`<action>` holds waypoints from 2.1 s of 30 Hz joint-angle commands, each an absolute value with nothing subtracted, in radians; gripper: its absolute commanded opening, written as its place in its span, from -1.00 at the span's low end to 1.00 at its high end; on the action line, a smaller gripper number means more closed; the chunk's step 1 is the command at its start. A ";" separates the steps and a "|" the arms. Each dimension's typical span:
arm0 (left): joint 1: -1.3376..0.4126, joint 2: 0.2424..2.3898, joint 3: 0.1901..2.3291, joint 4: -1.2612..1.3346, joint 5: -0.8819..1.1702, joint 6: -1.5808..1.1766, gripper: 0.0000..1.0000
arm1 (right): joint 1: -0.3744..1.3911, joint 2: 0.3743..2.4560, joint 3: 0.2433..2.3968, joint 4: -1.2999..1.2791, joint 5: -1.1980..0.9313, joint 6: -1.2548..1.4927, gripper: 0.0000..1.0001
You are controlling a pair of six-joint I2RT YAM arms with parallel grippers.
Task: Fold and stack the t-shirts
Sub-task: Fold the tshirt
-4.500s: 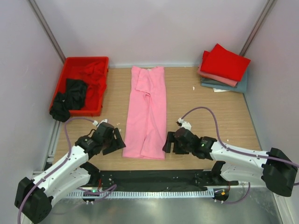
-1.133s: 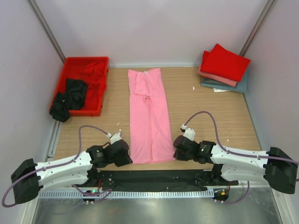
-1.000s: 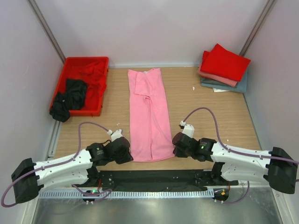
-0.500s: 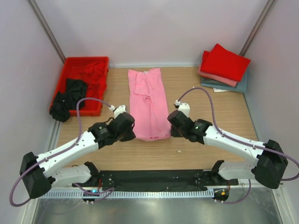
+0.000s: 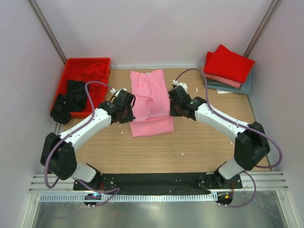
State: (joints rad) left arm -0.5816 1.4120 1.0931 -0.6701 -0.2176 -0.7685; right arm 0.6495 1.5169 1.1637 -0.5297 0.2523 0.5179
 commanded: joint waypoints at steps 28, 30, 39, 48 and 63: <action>-0.384 1.934 1.581 -0.698 -0.104 -0.629 -1.00 | 0.468 2.015 1.646 -0.554 0.104 0.377 -0.98; -0.376 1.965 1.601 -0.701 -0.101 -0.629 -1.00 | 0.462 2.034 1.673 -0.557 0.089 0.377 -0.98; -0.364 2.040 1.684 -0.721 -0.109 -0.617 -1.00 | 0.437 2.106 1.732 -0.558 0.052 0.367 -0.98; -0.333 2.123 1.928 -0.872 -0.133 -0.604 -0.09 | 0.384 2.195 1.946 -0.623 0.014 0.354 0.50; -0.425 1.680 1.404 -0.641 -0.058 -0.669 -0.08 | 0.383 1.718 1.264 -0.374 -0.410 0.425 -0.22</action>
